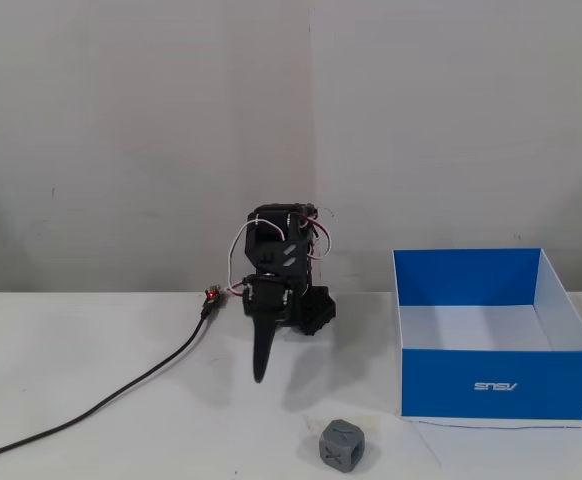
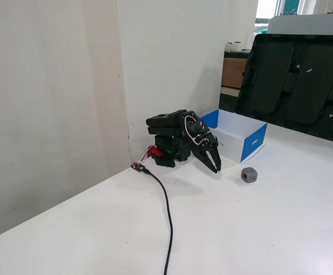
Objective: Pick the gray block and keep it in the box.
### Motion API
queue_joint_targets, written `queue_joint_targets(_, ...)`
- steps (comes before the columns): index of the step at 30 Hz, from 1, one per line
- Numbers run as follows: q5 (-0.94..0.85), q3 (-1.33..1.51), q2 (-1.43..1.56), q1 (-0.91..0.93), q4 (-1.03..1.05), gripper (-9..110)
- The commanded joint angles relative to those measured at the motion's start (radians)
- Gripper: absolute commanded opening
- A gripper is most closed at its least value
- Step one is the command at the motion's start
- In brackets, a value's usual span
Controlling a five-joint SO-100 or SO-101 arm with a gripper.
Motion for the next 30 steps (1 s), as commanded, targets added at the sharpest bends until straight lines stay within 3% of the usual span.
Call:
queue_joint_targets(1, -0.011, -0.095, 0.025, -0.011, -0.031, 0)
queue_joint_targets(15, -0.026, -0.379, -0.416, -0.012, -0.098, 0)
queue_joint_targets(30, -0.172, -0.678, -0.928, -0.115, -0.166, 0)
